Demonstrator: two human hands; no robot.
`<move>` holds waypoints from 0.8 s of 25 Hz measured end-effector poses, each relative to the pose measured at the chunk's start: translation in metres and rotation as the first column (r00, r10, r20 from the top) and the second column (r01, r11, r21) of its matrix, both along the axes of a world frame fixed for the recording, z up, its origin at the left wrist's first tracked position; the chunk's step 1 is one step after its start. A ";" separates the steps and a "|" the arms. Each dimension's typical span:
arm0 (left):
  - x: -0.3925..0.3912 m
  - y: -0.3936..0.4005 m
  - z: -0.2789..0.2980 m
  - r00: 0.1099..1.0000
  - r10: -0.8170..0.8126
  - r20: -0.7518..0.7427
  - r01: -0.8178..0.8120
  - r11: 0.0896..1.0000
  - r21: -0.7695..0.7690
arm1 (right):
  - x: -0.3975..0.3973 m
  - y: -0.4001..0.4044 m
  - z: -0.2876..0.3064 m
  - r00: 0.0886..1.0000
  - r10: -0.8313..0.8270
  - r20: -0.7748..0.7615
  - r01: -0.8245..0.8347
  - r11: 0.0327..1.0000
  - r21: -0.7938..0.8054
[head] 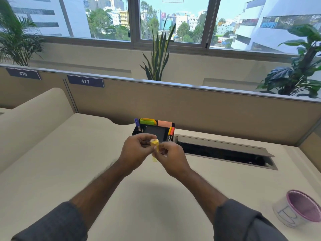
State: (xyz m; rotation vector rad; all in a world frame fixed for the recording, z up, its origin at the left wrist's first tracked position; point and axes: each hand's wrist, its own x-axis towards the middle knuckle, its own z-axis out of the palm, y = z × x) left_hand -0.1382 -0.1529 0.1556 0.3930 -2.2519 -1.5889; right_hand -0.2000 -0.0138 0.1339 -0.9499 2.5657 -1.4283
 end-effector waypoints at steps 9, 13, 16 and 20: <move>-0.081 -0.101 -0.031 0.994 0.106 -0.023 -0.108 0.989 -0.106 | -0.086 -0.119 -0.031 0.998 -0.068 0.000 0.068 0.998 0.015; -0.106 -0.125 -0.061 0.994 0.110 0.001 -0.108 0.976 -0.188 | -0.111 -0.146 -0.056 0.994 -0.106 -0.012 0.106 0.986 0.125; -0.114 -0.131 -0.077 0.993 0.103 0.050 -0.088 0.967 -0.240 | -0.119 -0.152 -0.069 0.991 -0.112 -0.077 0.127 0.961 0.246; -0.112 -0.129 -0.086 0.990 0.093 0.111 -0.046 0.929 -0.367 | -0.119 -0.149 -0.072 0.992 -0.081 -0.099 0.108 0.944 0.312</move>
